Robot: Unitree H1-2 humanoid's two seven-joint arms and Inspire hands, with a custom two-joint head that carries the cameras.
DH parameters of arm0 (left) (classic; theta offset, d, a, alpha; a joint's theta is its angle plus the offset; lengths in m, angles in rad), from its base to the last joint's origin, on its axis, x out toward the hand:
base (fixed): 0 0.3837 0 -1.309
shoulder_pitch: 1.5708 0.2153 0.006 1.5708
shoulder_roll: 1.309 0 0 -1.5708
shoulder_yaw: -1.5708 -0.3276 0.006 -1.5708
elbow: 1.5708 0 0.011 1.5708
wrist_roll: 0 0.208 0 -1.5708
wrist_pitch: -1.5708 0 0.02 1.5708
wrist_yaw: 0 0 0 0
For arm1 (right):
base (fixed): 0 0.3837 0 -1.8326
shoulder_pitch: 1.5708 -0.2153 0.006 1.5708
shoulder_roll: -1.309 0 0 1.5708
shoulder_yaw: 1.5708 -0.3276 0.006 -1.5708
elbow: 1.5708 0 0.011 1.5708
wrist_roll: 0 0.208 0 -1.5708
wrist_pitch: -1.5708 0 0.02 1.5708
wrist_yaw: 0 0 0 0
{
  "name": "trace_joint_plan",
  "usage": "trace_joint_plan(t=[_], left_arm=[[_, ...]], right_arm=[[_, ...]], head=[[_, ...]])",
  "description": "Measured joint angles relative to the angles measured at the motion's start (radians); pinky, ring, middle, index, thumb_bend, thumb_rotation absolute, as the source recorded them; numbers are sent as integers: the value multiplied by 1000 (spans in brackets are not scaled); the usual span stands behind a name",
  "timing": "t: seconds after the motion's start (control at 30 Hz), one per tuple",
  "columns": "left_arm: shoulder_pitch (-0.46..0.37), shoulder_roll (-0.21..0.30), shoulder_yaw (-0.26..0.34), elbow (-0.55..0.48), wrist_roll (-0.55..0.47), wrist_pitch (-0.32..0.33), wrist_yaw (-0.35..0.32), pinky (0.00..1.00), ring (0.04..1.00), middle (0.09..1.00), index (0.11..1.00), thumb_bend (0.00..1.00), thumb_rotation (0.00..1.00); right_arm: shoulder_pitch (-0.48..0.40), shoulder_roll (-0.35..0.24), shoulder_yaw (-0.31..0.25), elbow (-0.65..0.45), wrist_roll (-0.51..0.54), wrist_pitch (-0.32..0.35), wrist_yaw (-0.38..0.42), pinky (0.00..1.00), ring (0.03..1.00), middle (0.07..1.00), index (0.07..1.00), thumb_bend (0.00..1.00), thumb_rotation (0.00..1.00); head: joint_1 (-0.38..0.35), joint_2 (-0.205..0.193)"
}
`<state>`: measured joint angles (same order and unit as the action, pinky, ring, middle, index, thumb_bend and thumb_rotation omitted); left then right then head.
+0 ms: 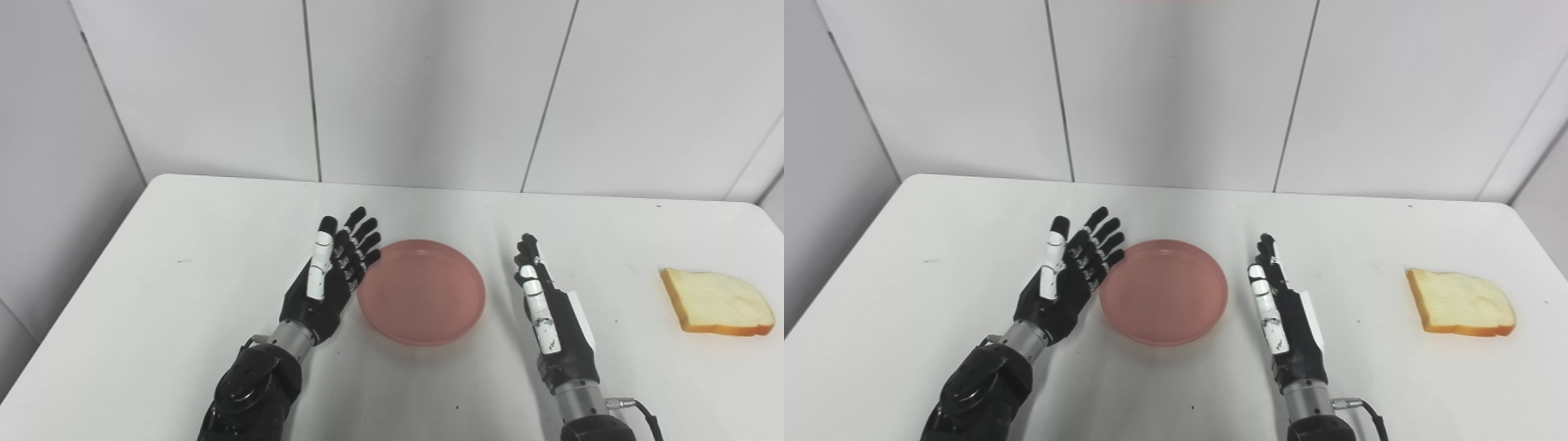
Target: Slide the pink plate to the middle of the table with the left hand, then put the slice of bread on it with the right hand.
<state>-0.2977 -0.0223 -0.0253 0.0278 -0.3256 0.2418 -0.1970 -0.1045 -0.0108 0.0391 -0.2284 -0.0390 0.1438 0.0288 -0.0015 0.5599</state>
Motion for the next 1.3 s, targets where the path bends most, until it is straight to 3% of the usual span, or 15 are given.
trace_joint_plan(t=[0.23,0.33,0.43,0.5,0.73,0.83,0.93,1.03,1.1,1.13,1.3], left_arm=[[10,-1,3,-24,35,-6,20,993,982,986,989,835,1000],[28,1,-9,-44,86,-41,29,991,979,982,985,841,1000],[45,0,-10,-56,127,-75,42,999,975,981,984,846,999],[54,3,-10,-67,152,-97,49,999,971,983,985,847,1000],[73,15,-9,-85,186,-142,51,991,968,986,986,850,1000],[86,30,-9,-85,187,-152,44,995,976,990,990,849,1000],[90,44,-6,-85,176,-153,29,993,977,987,990,845,1000],[93,54,2,-79,164,-154,21,990,973,982,984,838,1000],[95,60,5,-72,153,-155,20,989,974,982,983,833,1000],[96,65,5,-70,150,-156,18,989,974,982,983,832,1000],[96,82,13,-38,127,-160,-13,1000,981,987,991,812,1000]], right_arm=[[-18,-28,-13,-25,-3,1,0,1000,1000,1000,1000,393,1000],[-28,-39,-18,-39,-9,1,0,1000,1000,1000,1000,407,1000],[-45,-53,-26,-64,-21,0,0,1000,999,1000,1000,514,1000],[-71,-75,-40,-69,-28,0,0,1000,989,1000,1000,638,984],[-163,-209,-67,-142,-108,39,26,919,956,993,1000,695,932],[-204,-276,-67,-178,-165,90,53,872,937,978,994,735,907],[-242,-363,-50,-210,-245,135,113,860,926,966,974,777,897],[-273,-452,-31,-224,-299,193,186,837,915,942,947,938,780],[-292,-500,-16,-233,-325,238,242,846,916,934,938,991,713],[-303,-525,-6,-235,-337,260,271,847,916,934,938,993,710],[-337,-631,4,-243,-411,319,453,790,892,927,925,1000,439]], head=[[-35,-2],[-49,-3],[-84,-6],[-114,-11],[-184,-20],[-280,-26],[-314,-29],[-344,-31],[-389,-35],[-390,-35],[-436,-31]])
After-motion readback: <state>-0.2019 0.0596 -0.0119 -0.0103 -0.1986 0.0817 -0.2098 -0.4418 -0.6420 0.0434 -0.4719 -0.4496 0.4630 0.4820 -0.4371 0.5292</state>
